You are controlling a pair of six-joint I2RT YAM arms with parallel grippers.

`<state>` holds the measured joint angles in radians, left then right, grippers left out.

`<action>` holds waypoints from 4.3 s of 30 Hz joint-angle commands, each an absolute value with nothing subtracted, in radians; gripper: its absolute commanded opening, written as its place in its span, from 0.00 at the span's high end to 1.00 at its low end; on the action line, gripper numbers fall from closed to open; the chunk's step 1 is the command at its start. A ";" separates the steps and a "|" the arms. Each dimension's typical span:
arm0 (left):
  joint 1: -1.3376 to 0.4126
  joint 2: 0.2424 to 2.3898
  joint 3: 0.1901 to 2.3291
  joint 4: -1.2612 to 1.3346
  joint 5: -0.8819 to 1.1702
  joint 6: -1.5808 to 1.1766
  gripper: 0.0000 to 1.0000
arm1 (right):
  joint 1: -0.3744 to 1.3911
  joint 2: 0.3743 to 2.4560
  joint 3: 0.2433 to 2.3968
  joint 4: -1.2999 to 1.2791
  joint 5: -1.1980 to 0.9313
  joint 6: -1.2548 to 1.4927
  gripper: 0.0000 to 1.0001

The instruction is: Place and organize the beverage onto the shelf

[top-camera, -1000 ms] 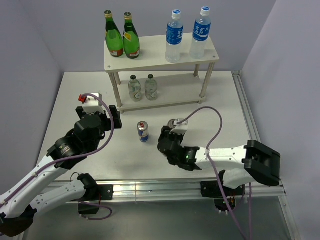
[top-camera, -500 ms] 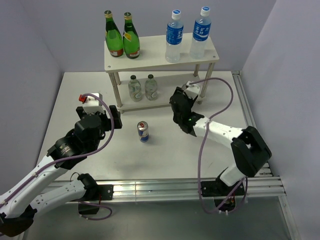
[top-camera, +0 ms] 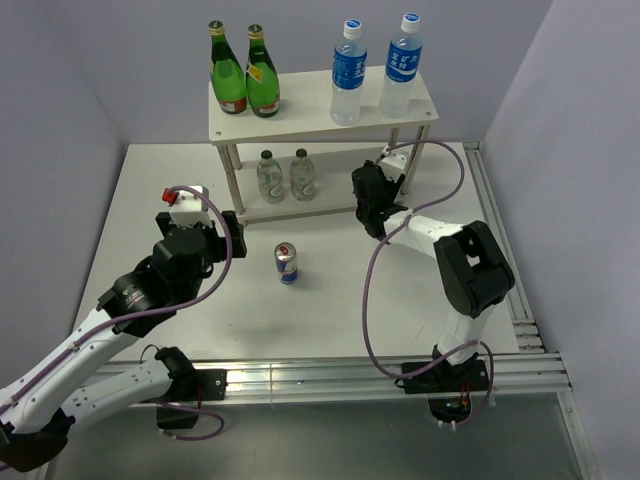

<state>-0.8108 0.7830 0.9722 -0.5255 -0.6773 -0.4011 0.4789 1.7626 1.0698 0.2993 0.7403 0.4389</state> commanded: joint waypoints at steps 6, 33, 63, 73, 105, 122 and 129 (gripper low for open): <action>-0.805 0.781 0.974 -0.502 -0.669 -0.380 0.01 | 0.433 1.841 1.210 0.379 0.727 0.381 1.00; -0.805 0.776 0.973 -0.511 -0.689 -0.391 0.01 | 0.384 1.973 1.401 0.190 0.759 0.408 0.44; -0.802 0.773 0.969 -0.515 -0.719 -0.393 0.01 | 0.413 1.763 1.097 0.408 0.494 0.308 0.00; -0.802 0.813 1.008 -0.545 -0.658 -0.494 0.01 | 0.529 1.442 0.870 0.331 0.613 0.374 0.00; -1.022 1.580 0.534 0.710 -0.789 -0.448 0.01 | 1.313 0.565 0.586 -0.488 1.121 0.850 0.00; -0.962 1.709 0.796 0.697 -0.779 -0.331 1.00 | 1.318 0.528 0.571 -0.514 1.167 0.835 0.00; -0.936 1.830 1.099 0.597 -0.683 -0.220 1.00 | 1.318 0.512 0.552 -0.433 1.189 0.734 0.00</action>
<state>-0.9516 1.8004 0.9798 0.5770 -0.7345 -0.2886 1.3094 0.5266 0.5625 -0.4931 1.1378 0.7872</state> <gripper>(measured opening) 0.589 0.998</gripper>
